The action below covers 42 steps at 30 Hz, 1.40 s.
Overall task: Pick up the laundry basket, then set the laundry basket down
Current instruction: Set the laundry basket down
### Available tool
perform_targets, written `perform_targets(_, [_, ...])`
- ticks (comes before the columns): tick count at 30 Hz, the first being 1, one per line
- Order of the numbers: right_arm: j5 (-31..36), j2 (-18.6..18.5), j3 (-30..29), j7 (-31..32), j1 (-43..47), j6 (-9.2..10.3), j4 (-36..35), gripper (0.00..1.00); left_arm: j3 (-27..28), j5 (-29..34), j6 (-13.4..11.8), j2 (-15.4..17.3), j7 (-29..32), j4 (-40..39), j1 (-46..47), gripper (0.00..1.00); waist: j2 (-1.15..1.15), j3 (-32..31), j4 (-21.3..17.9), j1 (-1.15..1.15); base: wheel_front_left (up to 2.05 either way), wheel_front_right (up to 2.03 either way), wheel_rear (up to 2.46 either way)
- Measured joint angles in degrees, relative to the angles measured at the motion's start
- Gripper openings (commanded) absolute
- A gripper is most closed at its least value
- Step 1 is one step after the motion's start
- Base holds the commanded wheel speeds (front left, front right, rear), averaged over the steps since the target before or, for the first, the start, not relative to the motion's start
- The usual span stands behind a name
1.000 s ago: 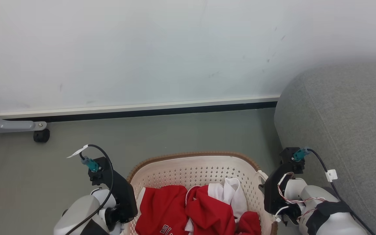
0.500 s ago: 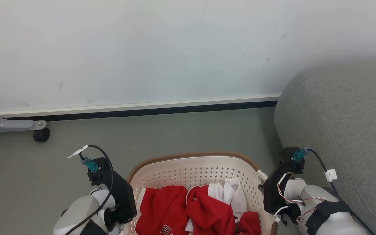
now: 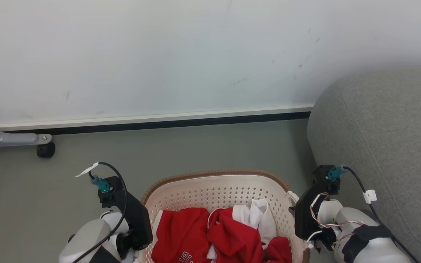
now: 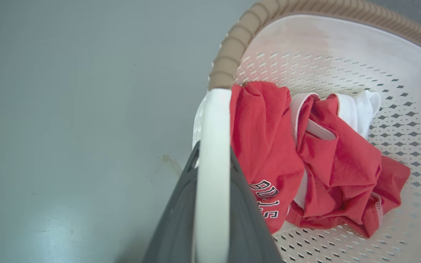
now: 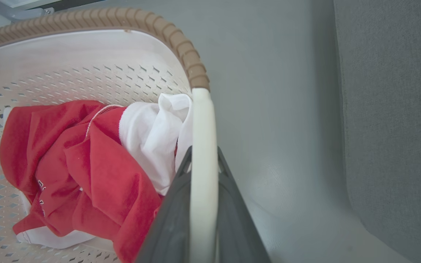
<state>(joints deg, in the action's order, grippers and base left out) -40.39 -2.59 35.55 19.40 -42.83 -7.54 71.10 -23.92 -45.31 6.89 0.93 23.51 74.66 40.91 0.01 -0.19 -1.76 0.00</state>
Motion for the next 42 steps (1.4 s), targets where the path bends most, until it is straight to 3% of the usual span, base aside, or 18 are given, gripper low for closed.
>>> perform_targets(16, [-0.02,-0.41,0.75,-3.66,-1.02,0.04,-1.72,0.00,-0.74,0.51,0.00,0.29,-4.63,-0.68,1.27,0.00,0.00,5.04,-0.07,0.00,0.00,0.00,0.00])
perform_targets(42, [1.93,-3.99,3.50,-14.56,-8.61,0.05,-6.30,0.00,-2.86,3.65,-2.37,0.40,-14.86,-4.69,9.71,0.00,0.00,24.71,0.06,0.02,0.00,0.00,0.00])
